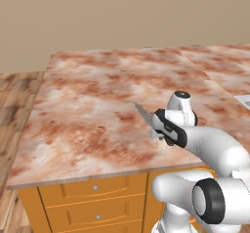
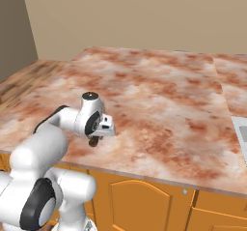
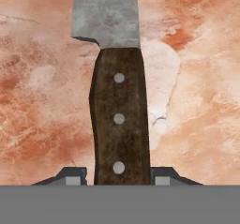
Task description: Move the cutting board and knife to the sink. Then move spray from the cabinet to the counter.
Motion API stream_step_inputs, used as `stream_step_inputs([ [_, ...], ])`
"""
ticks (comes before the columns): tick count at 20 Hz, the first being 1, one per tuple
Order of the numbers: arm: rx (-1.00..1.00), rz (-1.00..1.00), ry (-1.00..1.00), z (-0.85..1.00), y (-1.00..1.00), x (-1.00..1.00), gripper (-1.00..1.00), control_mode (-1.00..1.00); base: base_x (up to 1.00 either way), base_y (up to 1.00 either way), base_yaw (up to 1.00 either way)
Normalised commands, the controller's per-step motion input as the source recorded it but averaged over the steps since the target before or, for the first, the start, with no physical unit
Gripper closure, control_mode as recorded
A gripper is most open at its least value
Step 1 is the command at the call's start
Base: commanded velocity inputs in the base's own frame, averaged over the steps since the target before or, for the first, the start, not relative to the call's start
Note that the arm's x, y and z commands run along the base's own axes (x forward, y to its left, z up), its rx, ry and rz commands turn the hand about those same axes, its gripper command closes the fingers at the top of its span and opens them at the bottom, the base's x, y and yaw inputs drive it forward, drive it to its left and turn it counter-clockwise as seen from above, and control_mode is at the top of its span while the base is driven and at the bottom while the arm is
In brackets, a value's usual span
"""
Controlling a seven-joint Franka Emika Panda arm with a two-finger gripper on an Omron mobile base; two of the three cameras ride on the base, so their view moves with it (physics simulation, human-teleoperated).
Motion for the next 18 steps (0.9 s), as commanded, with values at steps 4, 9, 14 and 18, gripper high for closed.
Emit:
stream_step_inputs([
  [4, 0.0, -0.1, 0.17, 1.0, 0.0, -0.49, 1.0, -1.0, 0.0, 0.0, 0.0],
  [9, 0.0, -0.11, 0.08, 0.53, 0.0, -0.53, 1.0, -1.0, 0.0, 0.0, 0.0],
  [14, 0.0, -0.01, 0.0, 0.0, 0.0, -0.04, 1.0, -1.0, 0.0, 0.0, 0.0],
  [18, 0.0, 0.0, 0.0, 0.0, 0.0, 0.0, 1.0, 1.0, -0.02, -0.03, 0.0],
])
